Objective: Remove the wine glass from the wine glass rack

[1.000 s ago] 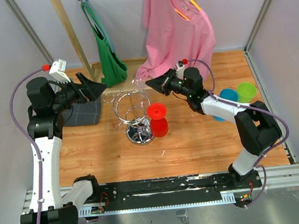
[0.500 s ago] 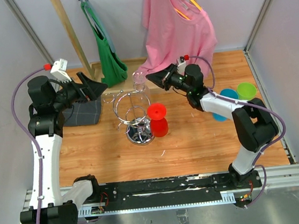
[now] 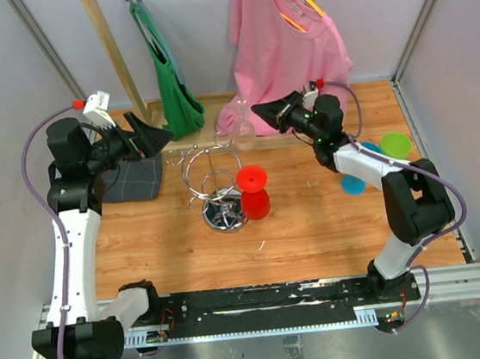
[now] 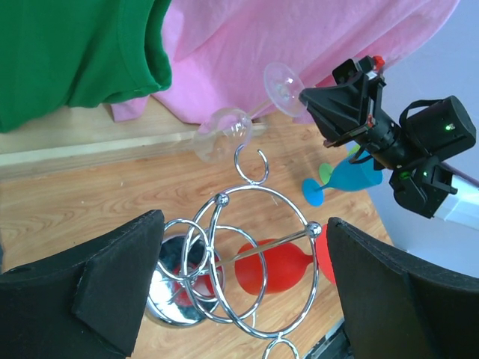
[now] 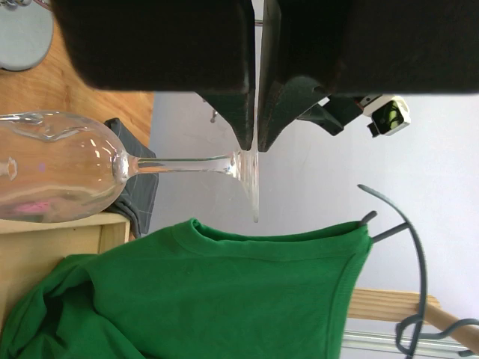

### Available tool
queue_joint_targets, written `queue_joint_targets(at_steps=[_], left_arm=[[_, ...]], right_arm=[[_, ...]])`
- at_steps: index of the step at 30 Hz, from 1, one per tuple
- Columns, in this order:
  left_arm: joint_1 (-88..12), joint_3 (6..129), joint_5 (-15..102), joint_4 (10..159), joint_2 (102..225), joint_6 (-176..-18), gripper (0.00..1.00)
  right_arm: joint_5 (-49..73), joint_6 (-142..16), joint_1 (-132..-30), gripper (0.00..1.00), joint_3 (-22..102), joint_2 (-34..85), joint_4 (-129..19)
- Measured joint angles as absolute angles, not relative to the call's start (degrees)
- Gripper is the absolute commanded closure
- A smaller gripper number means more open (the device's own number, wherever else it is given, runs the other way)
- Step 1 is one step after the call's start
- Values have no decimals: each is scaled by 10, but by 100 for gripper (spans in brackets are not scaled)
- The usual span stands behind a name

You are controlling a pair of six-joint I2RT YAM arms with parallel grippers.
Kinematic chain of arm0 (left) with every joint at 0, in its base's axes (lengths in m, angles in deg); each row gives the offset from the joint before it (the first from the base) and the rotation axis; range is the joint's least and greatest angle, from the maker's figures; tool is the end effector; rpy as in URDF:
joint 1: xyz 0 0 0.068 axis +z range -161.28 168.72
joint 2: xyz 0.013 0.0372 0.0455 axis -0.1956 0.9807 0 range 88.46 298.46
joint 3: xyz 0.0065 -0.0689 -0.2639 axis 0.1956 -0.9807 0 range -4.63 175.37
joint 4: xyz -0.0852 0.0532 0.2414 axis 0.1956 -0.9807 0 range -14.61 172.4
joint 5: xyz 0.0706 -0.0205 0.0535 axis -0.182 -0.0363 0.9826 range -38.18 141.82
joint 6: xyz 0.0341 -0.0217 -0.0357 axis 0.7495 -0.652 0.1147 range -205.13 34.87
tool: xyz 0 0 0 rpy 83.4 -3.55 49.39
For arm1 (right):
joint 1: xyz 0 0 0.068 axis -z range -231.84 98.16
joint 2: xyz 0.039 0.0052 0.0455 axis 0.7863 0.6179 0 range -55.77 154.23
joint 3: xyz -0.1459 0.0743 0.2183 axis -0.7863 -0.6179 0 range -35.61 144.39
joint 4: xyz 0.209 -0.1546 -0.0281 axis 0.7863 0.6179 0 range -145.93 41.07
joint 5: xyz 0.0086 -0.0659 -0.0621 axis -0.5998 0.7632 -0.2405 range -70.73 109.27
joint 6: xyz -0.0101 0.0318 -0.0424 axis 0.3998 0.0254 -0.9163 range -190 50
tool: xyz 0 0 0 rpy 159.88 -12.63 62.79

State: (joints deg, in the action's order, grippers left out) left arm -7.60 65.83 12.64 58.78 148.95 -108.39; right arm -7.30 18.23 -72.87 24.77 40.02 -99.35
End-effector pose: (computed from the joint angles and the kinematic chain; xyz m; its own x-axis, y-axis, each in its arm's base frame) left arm 0.2207 -0.0083 0.4208 -0.4386 -0.3350 -0.8339 0.4241 0.7410 -0.5207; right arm 0.3546 0.1533 0.2979 -0.7300 0.6771 -0.0930 -0.1529 -0.0291 0.9878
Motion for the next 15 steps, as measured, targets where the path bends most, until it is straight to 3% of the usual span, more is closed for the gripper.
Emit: queue_joint_targets(at_steps=[15], left_arm=[[-76,677,73,647,1517,-1150,7]], right_arm=[[-95,168,-696,99,277,292,-934]])
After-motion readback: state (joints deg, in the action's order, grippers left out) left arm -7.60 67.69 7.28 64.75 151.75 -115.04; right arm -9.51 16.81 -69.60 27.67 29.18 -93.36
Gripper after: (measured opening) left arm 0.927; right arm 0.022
